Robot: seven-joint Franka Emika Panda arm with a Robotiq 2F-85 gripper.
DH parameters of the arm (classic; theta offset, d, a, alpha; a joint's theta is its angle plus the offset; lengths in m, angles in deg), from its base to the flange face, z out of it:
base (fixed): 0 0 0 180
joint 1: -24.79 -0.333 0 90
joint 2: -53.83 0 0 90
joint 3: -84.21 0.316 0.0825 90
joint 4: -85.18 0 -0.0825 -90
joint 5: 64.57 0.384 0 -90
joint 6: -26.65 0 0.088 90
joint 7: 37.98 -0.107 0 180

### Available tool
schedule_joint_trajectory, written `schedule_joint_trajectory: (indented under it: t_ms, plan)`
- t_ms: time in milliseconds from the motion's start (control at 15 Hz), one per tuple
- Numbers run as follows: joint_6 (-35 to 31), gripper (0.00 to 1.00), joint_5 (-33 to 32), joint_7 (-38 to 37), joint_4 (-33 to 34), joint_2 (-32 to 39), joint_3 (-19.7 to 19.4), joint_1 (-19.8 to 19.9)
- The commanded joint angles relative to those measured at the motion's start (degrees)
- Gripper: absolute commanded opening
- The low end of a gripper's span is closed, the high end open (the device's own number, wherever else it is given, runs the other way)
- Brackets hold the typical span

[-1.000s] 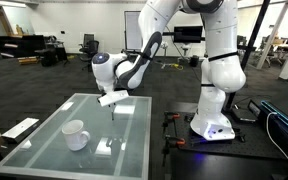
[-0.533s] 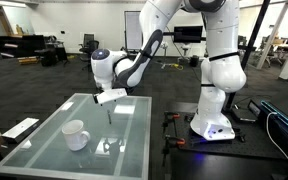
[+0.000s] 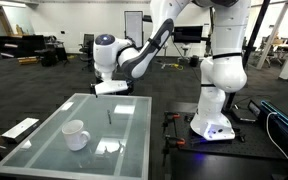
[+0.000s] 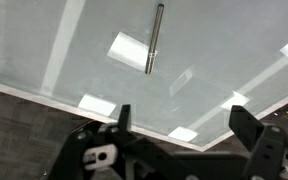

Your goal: Remove the black pen from the white mug cup

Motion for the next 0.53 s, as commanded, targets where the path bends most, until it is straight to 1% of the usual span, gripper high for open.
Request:
schedule_joint_trajectory:
  t_ms: [0, 133, 200, 467]
  plan:
    - [2.1, 1.0, -0.94, -4.1, -3.75, -5.94, 1.24, 0.14]
    - [2.63, 1.0, -0.96, -5.38, -4.63, -7.55, 2.01, 0.47]
    - [0.94, 1.0, 0.18, -2.4, -2.34, -4.23, 1.91, 1.07]
    - [1.44, 1.0, 0.22, -2.89, -3.51, -6.03, 2.5, 1.26]
